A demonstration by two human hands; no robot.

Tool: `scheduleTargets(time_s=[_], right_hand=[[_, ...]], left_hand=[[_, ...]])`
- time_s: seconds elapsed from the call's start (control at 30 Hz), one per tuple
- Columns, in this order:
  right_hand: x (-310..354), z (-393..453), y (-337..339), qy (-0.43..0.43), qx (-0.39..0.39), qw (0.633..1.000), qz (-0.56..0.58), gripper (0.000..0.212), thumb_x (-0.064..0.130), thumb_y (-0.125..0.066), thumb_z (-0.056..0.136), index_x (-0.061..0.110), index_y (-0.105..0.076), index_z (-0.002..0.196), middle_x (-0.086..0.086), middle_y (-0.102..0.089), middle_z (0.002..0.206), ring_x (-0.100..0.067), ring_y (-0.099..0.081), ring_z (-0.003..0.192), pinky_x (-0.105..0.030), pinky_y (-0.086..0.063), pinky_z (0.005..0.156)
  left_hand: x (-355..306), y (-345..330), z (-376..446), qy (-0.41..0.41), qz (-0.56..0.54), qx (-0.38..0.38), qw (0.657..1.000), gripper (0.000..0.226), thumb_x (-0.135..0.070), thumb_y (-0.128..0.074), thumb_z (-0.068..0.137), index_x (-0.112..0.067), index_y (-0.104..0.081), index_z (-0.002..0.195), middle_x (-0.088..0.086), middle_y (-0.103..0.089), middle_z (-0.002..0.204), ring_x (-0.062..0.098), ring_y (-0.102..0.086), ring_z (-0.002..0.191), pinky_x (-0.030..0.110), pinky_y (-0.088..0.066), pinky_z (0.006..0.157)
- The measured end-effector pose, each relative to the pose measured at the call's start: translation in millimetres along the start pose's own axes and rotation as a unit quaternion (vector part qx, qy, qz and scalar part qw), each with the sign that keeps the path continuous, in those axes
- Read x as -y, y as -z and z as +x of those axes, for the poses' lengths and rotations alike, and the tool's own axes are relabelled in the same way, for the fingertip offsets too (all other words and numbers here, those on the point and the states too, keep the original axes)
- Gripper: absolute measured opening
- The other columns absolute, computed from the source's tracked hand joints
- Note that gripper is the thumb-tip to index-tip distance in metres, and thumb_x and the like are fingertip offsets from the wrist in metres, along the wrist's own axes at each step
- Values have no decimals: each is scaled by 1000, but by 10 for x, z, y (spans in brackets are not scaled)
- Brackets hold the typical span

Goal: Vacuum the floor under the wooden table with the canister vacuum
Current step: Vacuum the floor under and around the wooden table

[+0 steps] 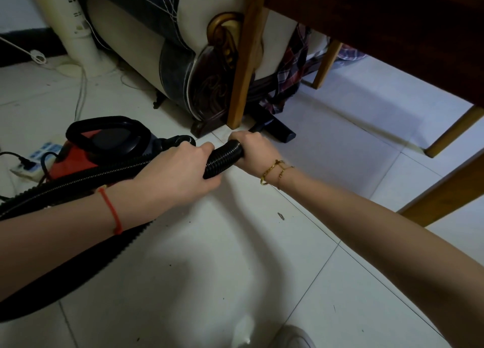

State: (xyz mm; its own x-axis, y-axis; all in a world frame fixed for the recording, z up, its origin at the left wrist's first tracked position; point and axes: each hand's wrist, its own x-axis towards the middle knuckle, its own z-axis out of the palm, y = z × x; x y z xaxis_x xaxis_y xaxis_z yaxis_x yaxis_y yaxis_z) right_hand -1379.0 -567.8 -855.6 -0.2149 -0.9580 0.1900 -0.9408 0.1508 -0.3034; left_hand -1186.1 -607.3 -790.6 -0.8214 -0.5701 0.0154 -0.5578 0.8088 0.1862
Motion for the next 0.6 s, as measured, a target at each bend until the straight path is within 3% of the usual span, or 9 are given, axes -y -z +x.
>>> scheduleTargets(time_s=[0.13, 0.3, 0.6], right_hand=[[-44, 34, -13, -10, -12, 1000, -6, 13, 29, -62, 80, 18, -57, 84, 1, -61, 82, -17, -57, 77, -32, -49, 66], [-234, 90, 21, -23, -28, 999, -18, 12, 27, -61, 82, 17, -58, 87, 0, -61, 85, -15, -54, 73, -26, -39, 62], [-838, 235, 173, -83, -57, 995, -22, 11, 26, -60, 81, 18, -58, 88, 0, -64, 87, -22, -61, 82, -34, -49, 69]], left_hand=[[14, -21, 92, -6, 6, -5, 1000, 36, -48, -55, 84, -20, -50, 107, 4, -54, 84, 22, -56, 66, 32, -46, 57], [-57, -63, 310, -22, 6, -18, 1000, 36, -44, -56, 85, -18, -50, 109, 4, -53, 79, 25, -57, 68, 33, -46, 58], [-322, -199, 1011, -64, -33, -57, 996, 36, -40, -60, 85, -18, -54, 114, -2, -48, 77, 21, -48, 66, 31, -40, 58]])
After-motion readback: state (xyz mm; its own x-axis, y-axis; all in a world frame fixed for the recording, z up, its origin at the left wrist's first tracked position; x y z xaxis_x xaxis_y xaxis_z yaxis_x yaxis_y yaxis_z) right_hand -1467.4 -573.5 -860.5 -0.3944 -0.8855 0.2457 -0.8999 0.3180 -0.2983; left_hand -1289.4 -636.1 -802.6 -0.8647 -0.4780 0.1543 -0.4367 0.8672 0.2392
